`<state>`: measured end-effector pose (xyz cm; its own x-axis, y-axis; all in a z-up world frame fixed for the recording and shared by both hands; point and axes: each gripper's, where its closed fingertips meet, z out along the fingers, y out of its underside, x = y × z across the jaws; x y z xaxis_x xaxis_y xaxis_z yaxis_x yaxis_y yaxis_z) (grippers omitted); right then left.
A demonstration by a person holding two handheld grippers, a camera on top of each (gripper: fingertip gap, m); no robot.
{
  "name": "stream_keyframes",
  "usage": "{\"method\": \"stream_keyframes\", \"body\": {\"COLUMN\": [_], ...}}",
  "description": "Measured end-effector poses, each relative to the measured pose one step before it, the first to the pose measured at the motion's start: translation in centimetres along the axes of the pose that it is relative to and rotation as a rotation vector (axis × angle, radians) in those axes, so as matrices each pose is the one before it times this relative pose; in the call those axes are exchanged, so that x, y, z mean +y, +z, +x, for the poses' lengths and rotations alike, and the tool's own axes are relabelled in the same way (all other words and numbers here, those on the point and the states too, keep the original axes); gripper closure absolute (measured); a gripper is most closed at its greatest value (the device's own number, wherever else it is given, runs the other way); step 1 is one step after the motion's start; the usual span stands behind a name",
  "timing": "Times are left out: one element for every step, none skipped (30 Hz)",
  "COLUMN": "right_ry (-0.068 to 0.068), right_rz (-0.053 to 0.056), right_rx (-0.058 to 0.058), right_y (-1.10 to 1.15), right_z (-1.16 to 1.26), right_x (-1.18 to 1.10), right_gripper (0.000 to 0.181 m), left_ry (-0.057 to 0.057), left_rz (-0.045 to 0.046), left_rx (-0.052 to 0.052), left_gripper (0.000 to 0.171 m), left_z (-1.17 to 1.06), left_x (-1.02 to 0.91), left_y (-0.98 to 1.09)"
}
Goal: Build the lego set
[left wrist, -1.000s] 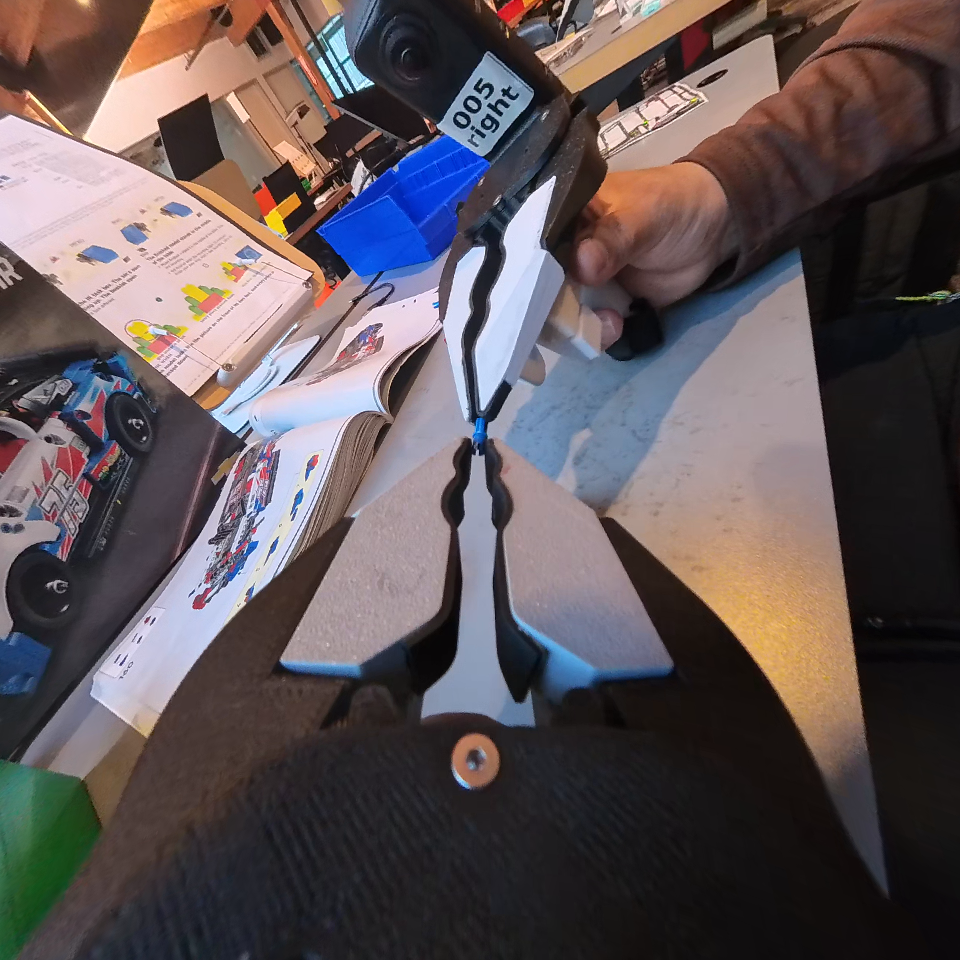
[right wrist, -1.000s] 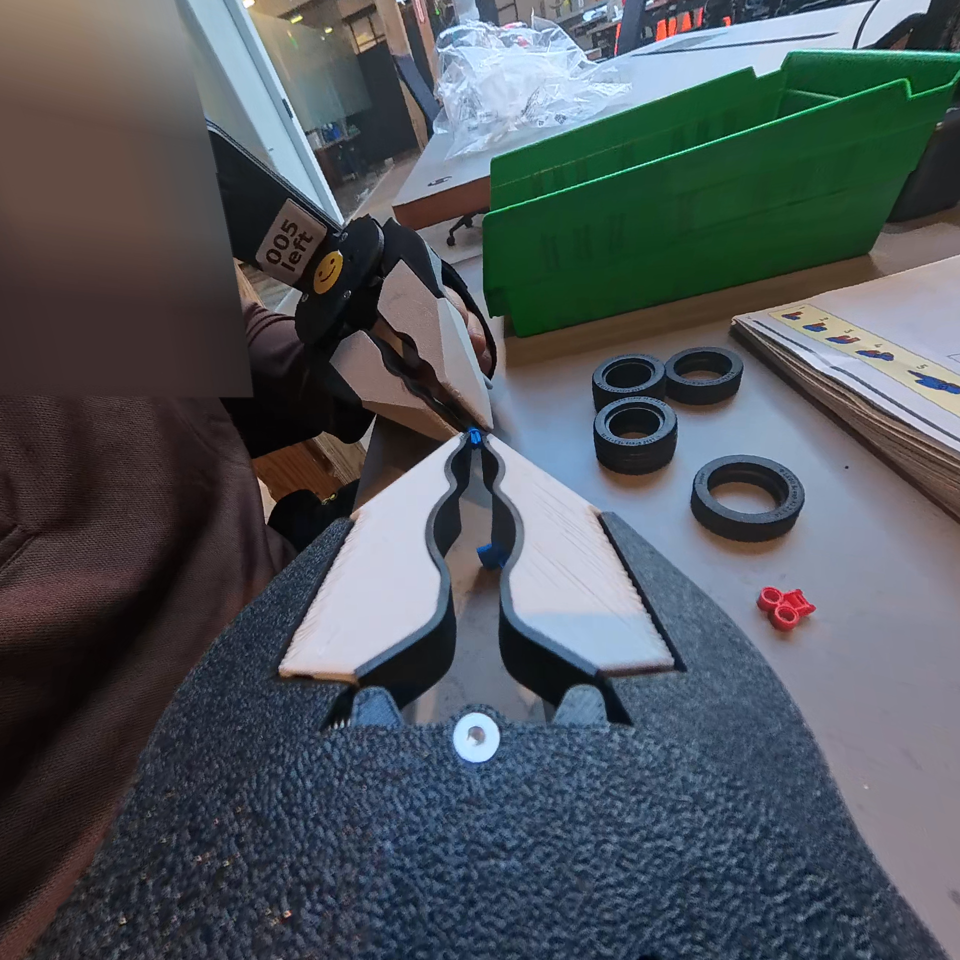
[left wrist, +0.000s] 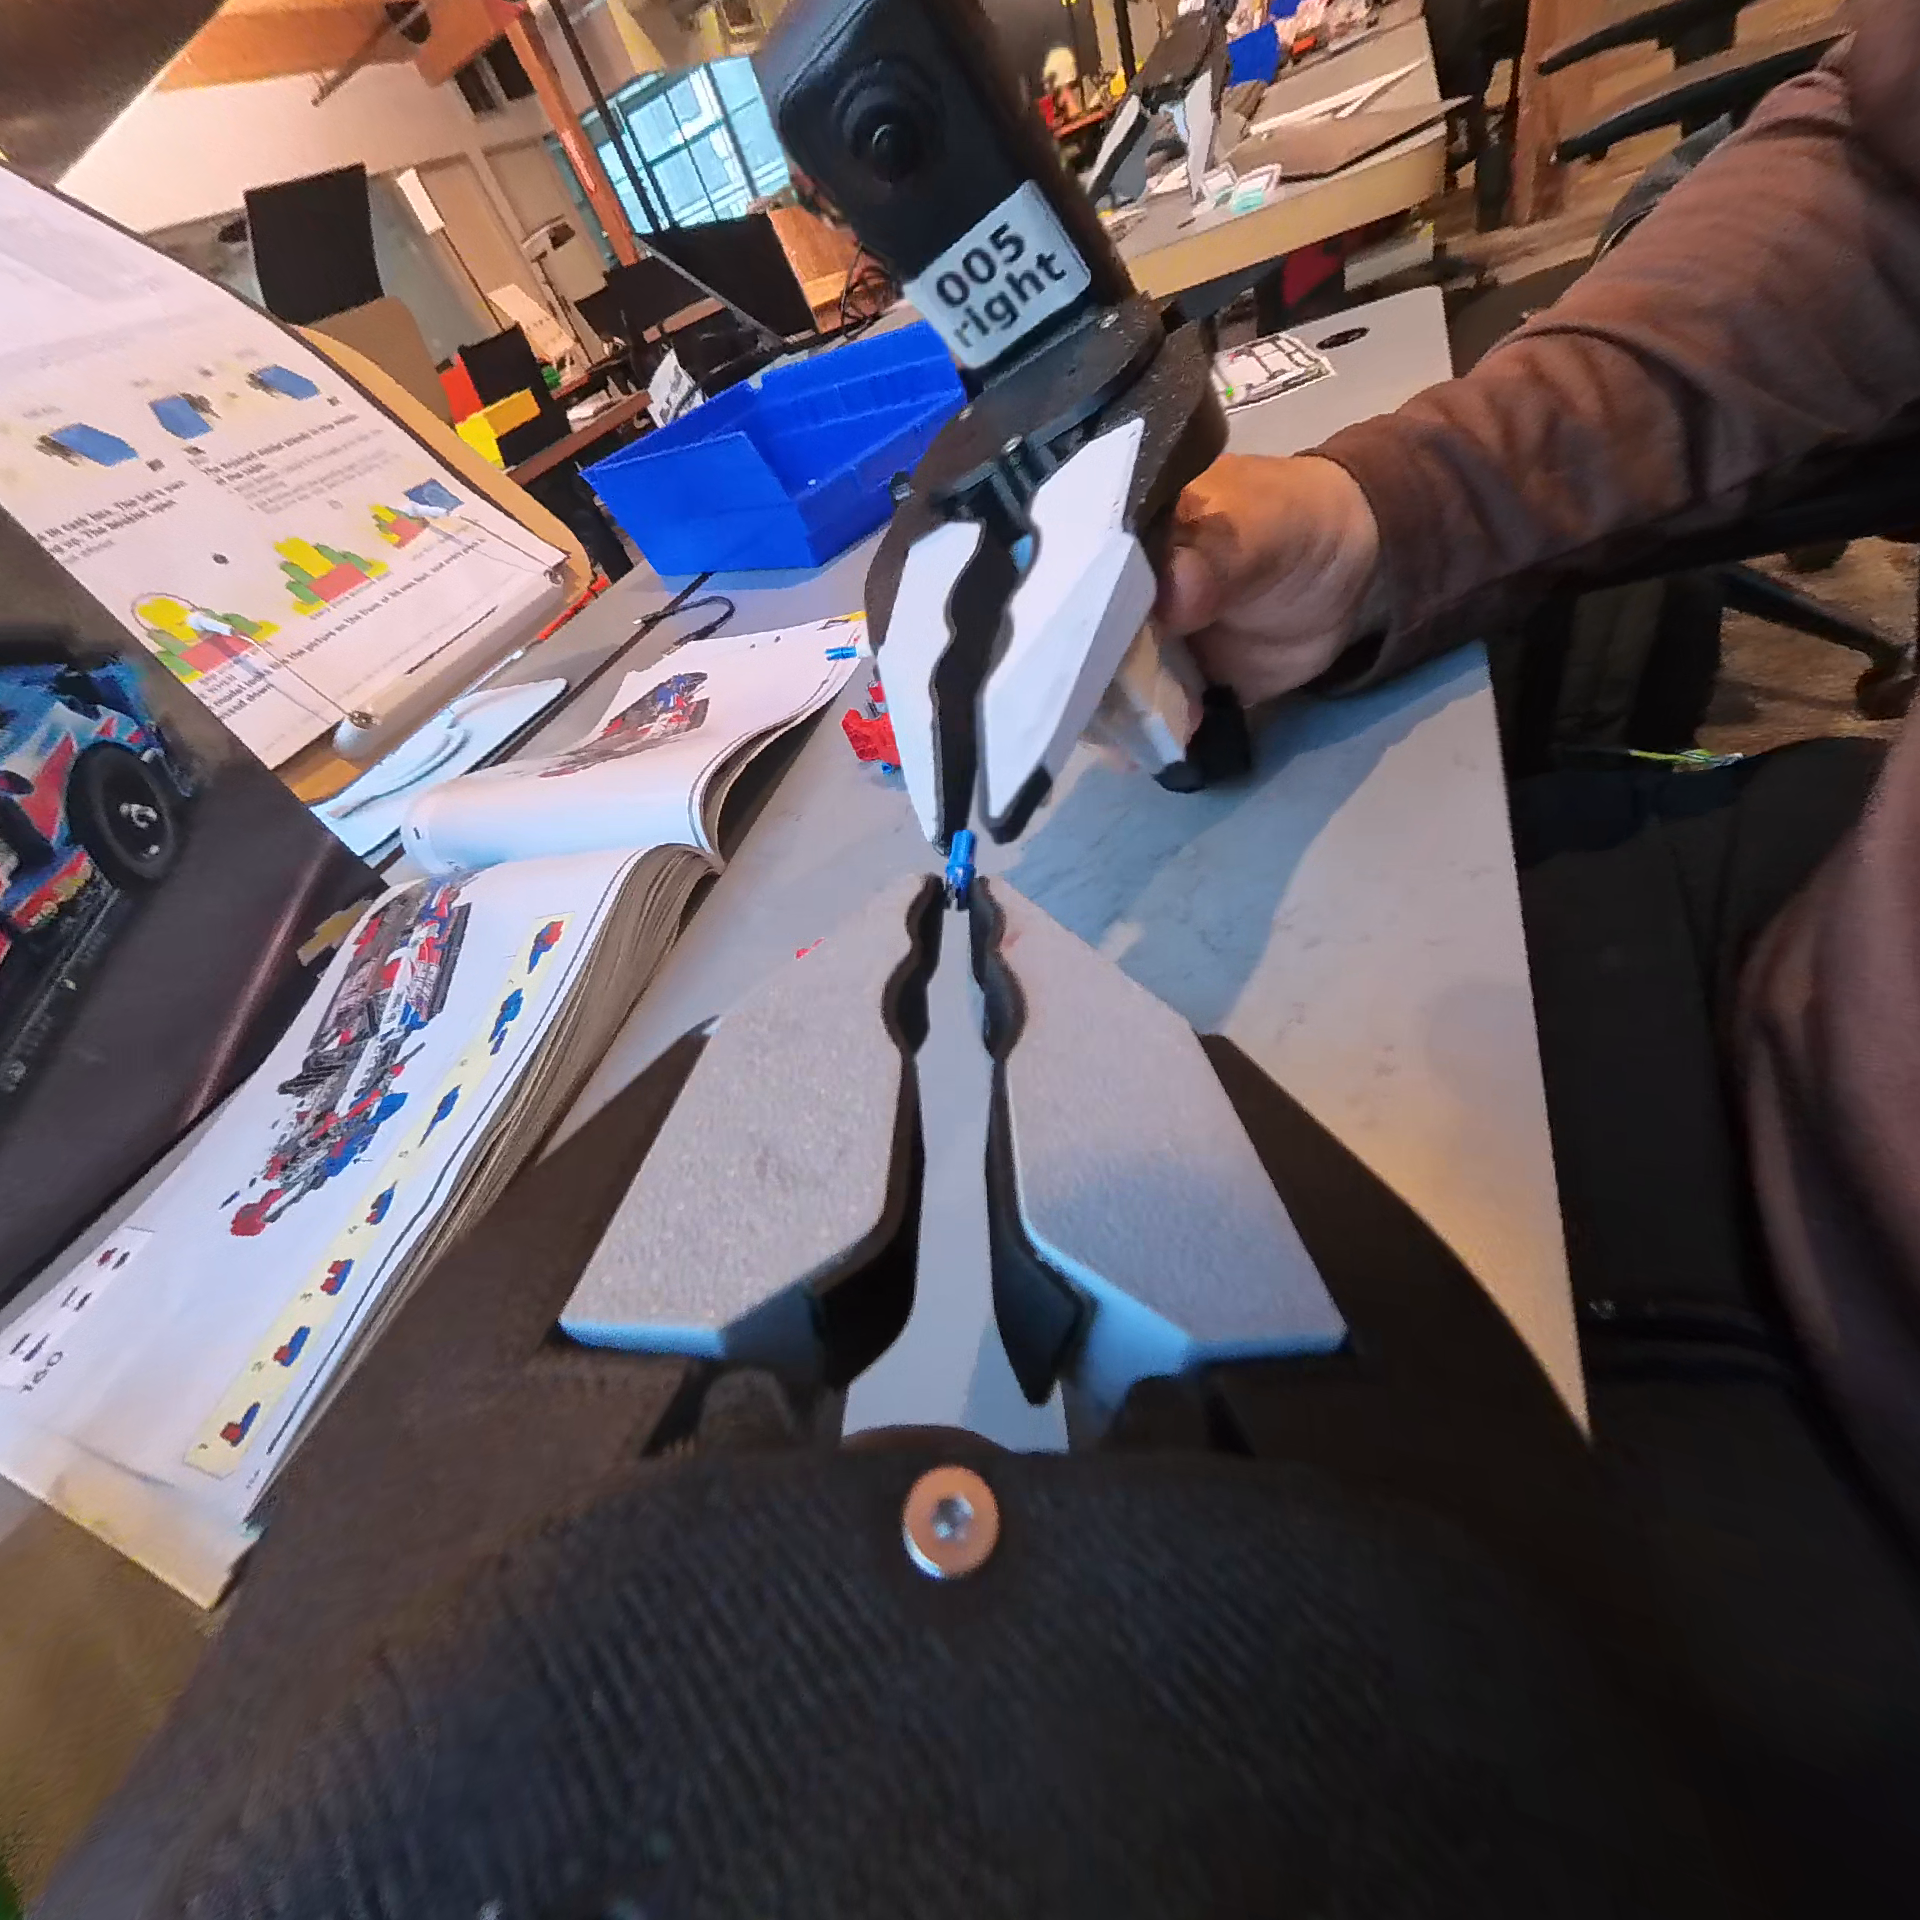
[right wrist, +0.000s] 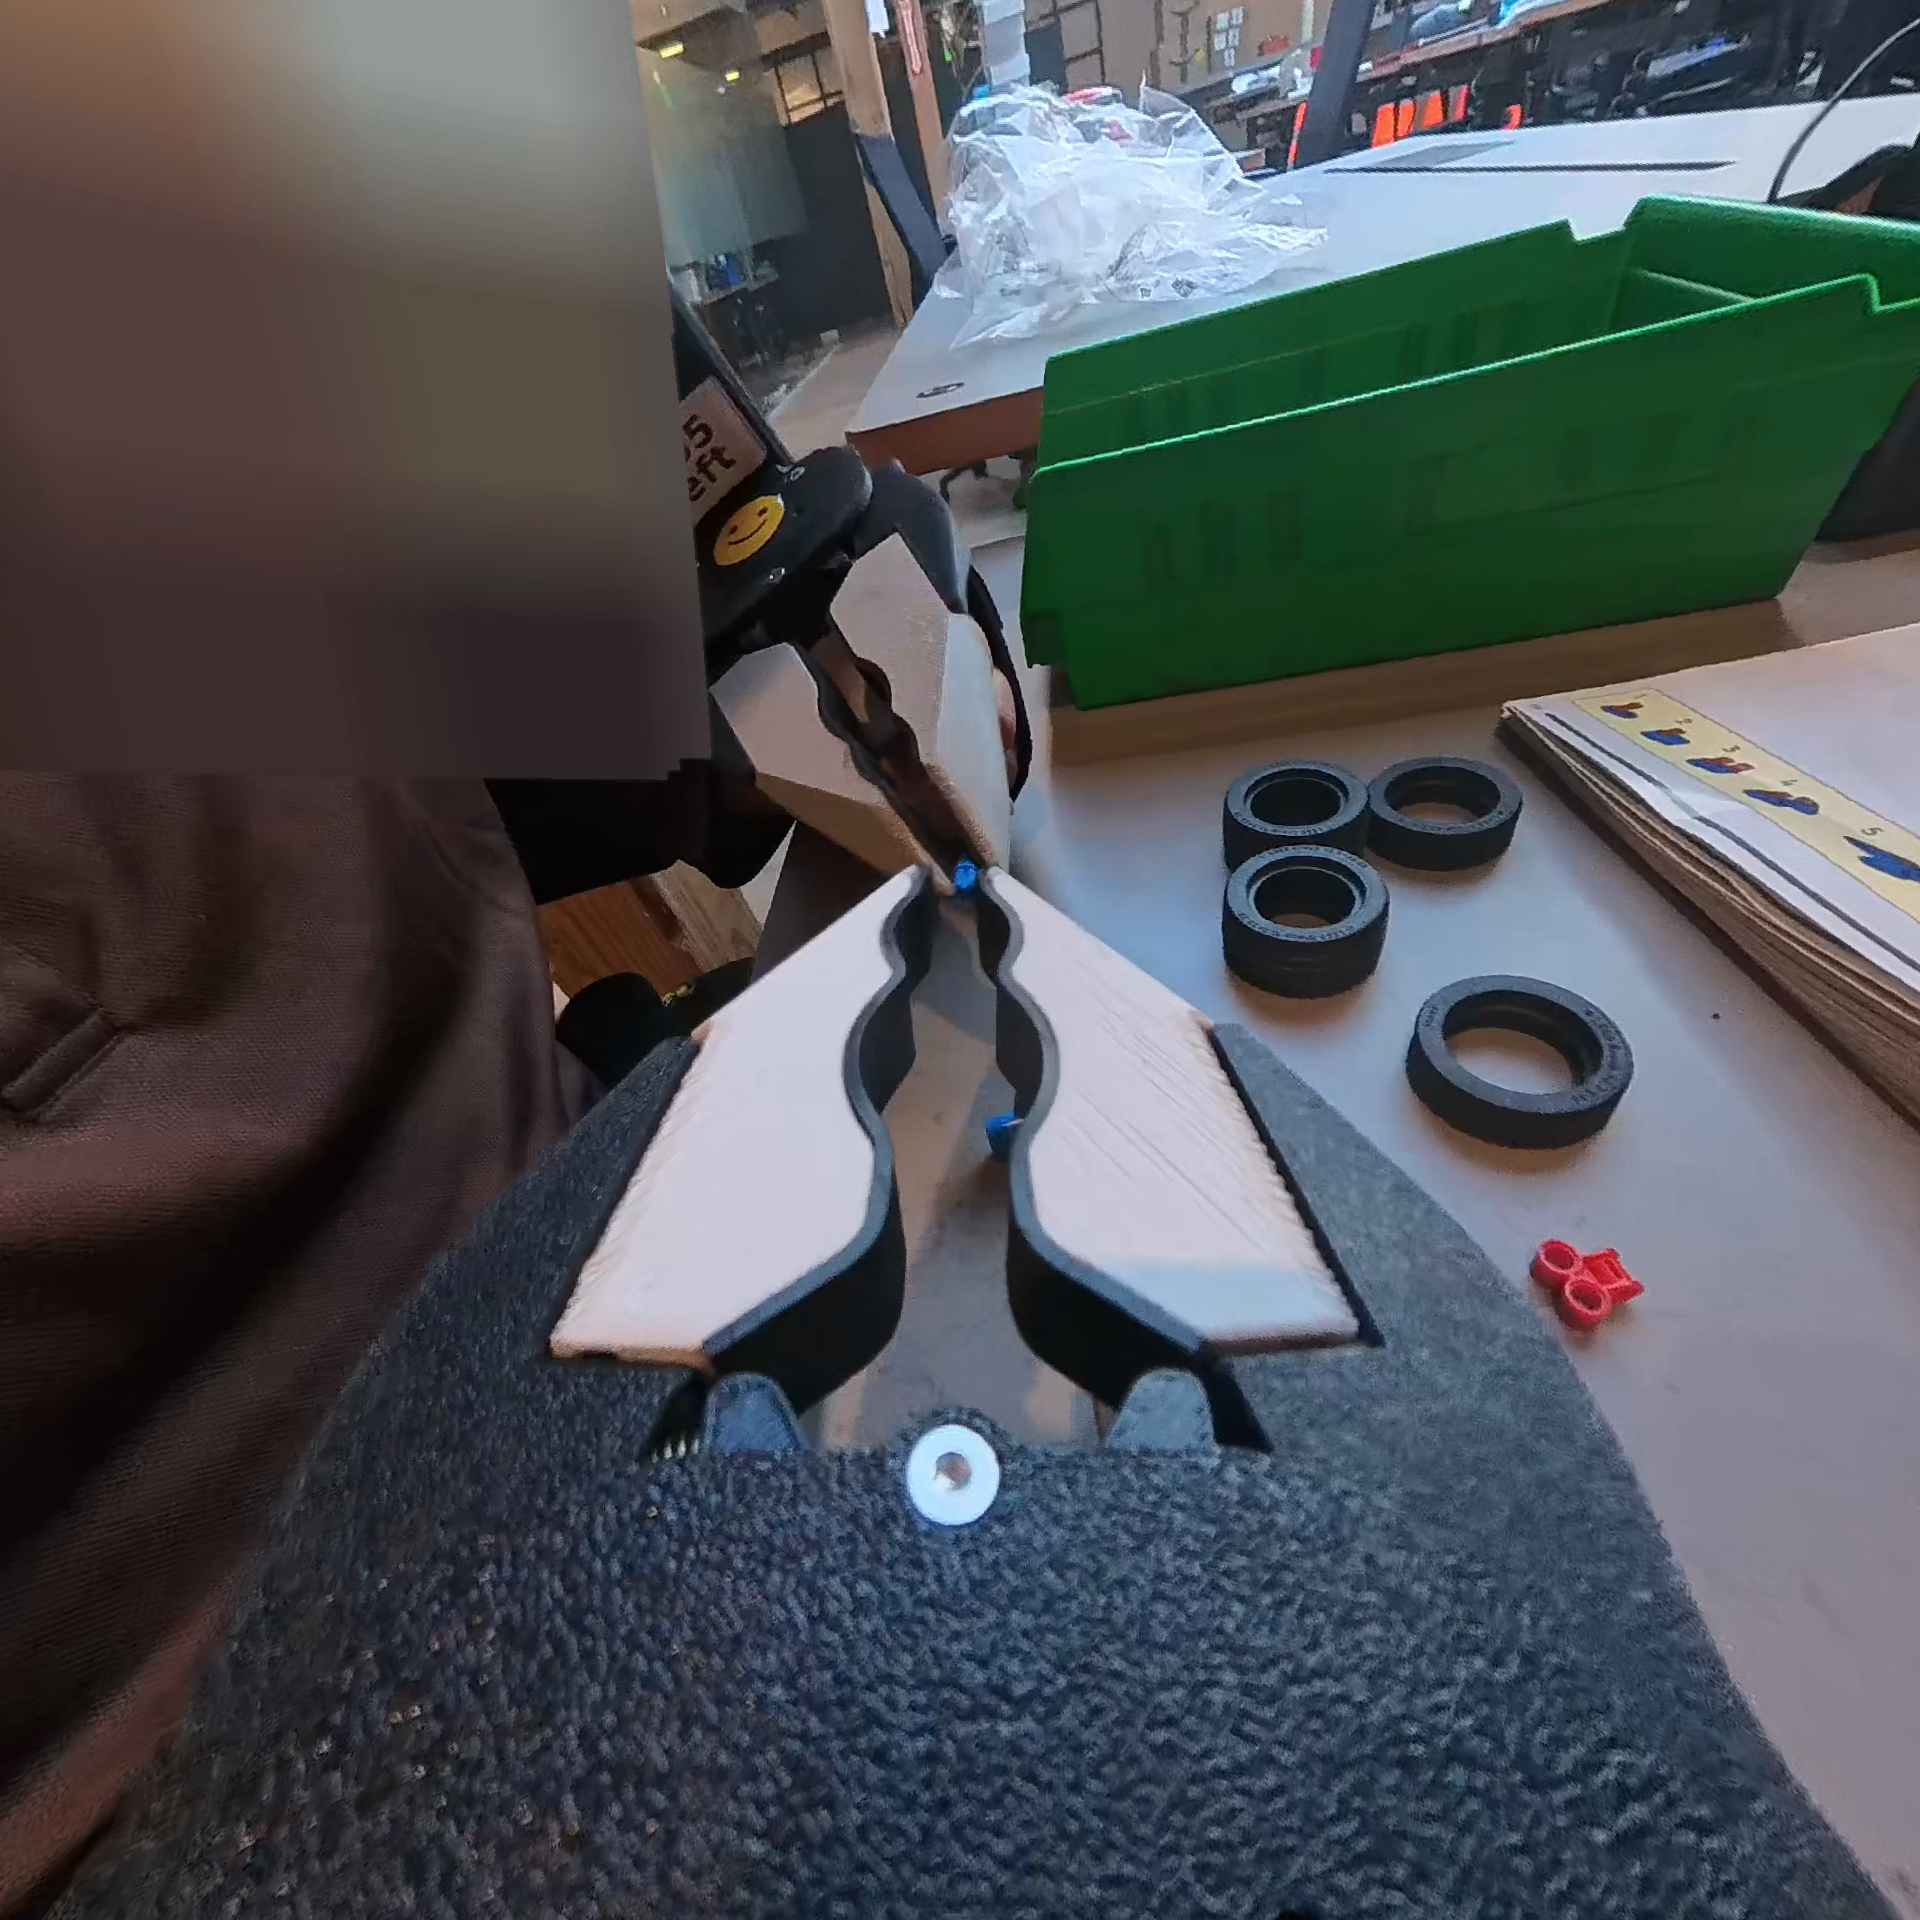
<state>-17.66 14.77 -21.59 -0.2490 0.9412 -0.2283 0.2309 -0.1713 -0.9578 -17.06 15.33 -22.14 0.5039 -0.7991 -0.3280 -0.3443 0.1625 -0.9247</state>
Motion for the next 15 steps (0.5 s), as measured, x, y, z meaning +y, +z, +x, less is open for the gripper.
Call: {"method": "stream_keyframes", "body": {"right_ry": [-0.0154, -0.0162, -0.0143, -0.0094, -0.0027, -0.0002, -0.002, -0.0057, -0.0067, -0.0062, -0.0045, -0.0015, 0.001, 0.0018, 0.0022], "right_rz": [-0.0061, -0.0048, -0.0045, -0.0038, -0.0016, 0.001, -0.0008, -0.0039, -0.0049, -0.0029, -0.002, -0.0022, -0.001, 0.0005, -0.0007], "right_rx": [0.0047, 0.0087, 0.0088, 0.0032, 0.0021, -0.0018, -0.0015, 0.0017, 0.0038, 0.0015, -0.0006, 0.0008, 0.0008, -0.0001, 0.0014], "right_y": [0.004, -0.014, 0.001, 0.005, 0.019, 0.007, 0.019, 0.002, 0.001, 0.011, 0.002, 0.018, 0.018, 0.005, 0.003], "right_z": [-0.025, 0.034, 0.042, -0.016, 0.003, -0.034, -0.021, 0.031, 0.037, -0.021, -0.034, -0.009, 0.013, -0.001, 0.04], "right_x": [0.018, 0.022, 0.05, 0.049, 0.013, -0.022, 0.008, 0.054, 0.061, 0.036, 0.033, 0.049, 0.038, 0.011, 0.033], "right_gripper": [0.172, 0.174, 0.178, 0.178, 0.178, 0.178, 0.178, 0.178, 0.178, 0.178, 0.178, 0.177, 0.177, 0.177, 0.177], "left_ry": [0.0027, 0.0031, 0.0006, -0.0005, -0.0027, -0.0078, -0.0101, -0.008, -0.0011, 0.0032, 0.0018, 0.0, 0.0007, -0.0013, -0.0026], "left_rz": [0.00038, 0.00195, 0.00131, -0.00245, -0.00136, 0.002, 0.00375, 0.00132, -0.00324, -0.00177, 0.00021, -0.0024, -0.00197, -0.00047, -0.00196], "left_rx": [0.0025, 0.0037, 0.0071, 0.0033, 0.0027, 0.0055, 0.0046, 0.004, 0.0012, 0.0, 0.0014, 0.0007, 0.0001, 0.0009, -0.0014], "left_gripper": [0.169, 0.169, 0.169, 0.169, 0.169, 0.169, 0.169, 0.169, 0.169, 0.169, 0.169, 0.169, 0.169, 0.169, 0.169], "left_z": [0.028, 0.091, 0.145, 0.063, 0.011, 0.035, 0.007, 0.009, -0.009, 0.032, 0.062, 0.039, 0.002, 0.013, -0.029], "left_x": [0.002, -0.035, -0.026, 0.044, 0.031, -0.011, -0.073, -0.015, 0.066, 0.022, -0.013, 0.035, 0.032, 0.015, 0.022], "left_y": [-0.001, -0.003, 0.012, 0.016, 0.011, -0.007, -0.029, -0.001, 0.03, 0.016, 0.014, 0.028, 0.01, 0.018, 0.001]}}
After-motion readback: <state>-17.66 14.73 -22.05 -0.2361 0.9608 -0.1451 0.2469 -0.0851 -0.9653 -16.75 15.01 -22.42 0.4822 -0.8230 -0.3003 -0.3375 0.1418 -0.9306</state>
